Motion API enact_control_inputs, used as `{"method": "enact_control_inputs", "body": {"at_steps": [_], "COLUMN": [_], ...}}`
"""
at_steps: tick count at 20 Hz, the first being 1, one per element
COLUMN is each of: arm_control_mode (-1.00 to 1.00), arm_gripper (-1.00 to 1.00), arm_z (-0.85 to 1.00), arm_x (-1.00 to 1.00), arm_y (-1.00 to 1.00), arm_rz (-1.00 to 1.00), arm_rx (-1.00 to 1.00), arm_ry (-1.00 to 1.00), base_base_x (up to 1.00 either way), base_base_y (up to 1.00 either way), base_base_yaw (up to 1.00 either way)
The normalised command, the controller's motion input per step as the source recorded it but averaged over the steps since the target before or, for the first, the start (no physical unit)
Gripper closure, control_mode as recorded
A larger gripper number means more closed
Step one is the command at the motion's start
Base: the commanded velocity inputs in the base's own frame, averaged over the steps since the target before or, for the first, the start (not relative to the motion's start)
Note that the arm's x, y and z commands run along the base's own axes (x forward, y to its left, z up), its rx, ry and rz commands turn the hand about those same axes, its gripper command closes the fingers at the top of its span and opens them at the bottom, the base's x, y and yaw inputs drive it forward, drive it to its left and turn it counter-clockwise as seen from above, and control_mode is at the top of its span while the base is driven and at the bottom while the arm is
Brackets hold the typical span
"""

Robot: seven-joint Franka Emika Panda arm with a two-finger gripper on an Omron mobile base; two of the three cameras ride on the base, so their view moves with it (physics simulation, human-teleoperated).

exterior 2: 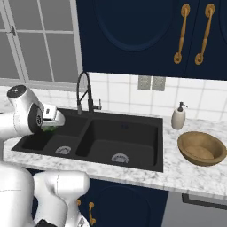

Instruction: Pick the broccoli from the sink and place it in the bowl. Then pick the bowl and place it in the microwave. Then close the microwave door and press the start button.

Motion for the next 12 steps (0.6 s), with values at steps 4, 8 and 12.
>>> {"method": "enact_control_inputs", "body": {"at_steps": [4,8,12], "arm_control_mode": [-1.00,-1.00,-1.00], "arm_gripper": [1.00,1.00,1.00], "arm_z": [0.31,0.19,0.48], "arm_x": [-0.33,-0.15,-0.18], "arm_y": [-0.91,-0.97,-0.71], "arm_rz": [-0.10,-0.10,-0.10], "arm_rx": [-0.01,-0.01,-0.06], "arm_ry": [0.05,0.07,0.02], "base_base_x": [0.00,0.00,0.00], "base_base_y": [0.00,0.00,0.00], "base_base_yaw": [0.00,0.00,0.00]}}
